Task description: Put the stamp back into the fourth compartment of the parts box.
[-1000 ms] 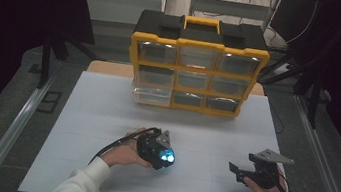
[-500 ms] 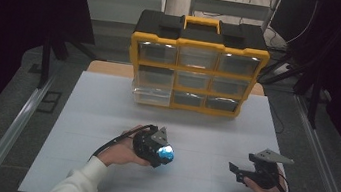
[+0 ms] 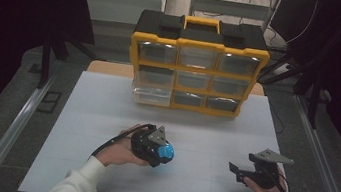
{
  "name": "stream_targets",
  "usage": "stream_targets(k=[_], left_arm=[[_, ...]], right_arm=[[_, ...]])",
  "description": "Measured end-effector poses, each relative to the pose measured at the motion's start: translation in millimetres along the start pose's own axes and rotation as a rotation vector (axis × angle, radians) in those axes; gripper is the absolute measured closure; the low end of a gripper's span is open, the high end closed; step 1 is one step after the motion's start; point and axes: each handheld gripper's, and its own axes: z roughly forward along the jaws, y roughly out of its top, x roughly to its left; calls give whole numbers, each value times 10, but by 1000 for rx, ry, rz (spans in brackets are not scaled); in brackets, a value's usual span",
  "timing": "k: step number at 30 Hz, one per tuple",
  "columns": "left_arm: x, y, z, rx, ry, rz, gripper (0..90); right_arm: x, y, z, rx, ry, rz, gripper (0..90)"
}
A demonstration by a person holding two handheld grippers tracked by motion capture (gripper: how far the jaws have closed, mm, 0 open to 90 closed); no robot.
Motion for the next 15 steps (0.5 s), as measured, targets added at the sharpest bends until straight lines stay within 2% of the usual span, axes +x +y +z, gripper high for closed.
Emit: stream_targets(k=[15], left_arm=[[22, 16, -185, -42, 40, -6, 418]], right_arm=[[0, 1, -4, -2, 0, 1, 143]])
